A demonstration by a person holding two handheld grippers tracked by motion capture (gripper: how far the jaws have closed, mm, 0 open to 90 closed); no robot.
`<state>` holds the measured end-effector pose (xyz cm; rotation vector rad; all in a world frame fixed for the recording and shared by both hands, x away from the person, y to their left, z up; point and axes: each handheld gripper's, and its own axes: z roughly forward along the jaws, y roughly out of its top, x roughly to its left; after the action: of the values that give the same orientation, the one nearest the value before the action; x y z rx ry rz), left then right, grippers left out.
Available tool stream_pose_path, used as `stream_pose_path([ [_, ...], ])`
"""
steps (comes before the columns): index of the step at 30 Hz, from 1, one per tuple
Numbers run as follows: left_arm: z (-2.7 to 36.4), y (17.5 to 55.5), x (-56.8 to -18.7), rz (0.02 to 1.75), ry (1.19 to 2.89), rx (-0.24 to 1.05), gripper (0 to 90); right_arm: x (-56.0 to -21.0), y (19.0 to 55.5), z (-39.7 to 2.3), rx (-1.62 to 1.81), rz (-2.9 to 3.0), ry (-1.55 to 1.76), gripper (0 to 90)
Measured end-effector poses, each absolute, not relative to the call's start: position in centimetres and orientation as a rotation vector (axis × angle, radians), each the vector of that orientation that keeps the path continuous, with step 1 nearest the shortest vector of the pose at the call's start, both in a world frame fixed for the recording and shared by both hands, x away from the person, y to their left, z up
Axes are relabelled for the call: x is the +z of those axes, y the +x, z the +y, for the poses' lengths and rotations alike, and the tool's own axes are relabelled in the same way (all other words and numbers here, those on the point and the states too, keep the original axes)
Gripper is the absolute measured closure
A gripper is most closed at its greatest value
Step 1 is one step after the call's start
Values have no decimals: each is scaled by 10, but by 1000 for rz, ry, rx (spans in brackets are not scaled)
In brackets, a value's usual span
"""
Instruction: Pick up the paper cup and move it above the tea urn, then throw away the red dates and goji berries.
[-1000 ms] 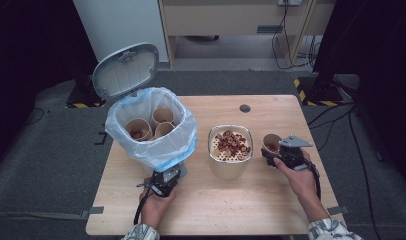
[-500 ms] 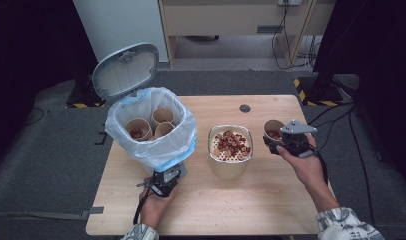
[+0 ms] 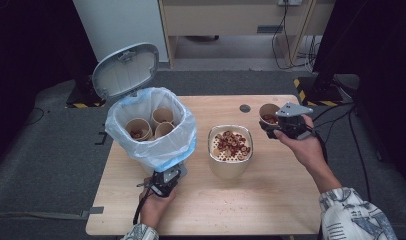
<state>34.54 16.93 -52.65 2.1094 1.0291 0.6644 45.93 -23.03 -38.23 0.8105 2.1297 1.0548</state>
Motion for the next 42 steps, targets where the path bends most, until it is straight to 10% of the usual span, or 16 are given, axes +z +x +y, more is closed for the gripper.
stream_pose_path([
  [42,168,345,-526,1023,2120,684,894,-348,486,-205,1060,2152,549,339],
])
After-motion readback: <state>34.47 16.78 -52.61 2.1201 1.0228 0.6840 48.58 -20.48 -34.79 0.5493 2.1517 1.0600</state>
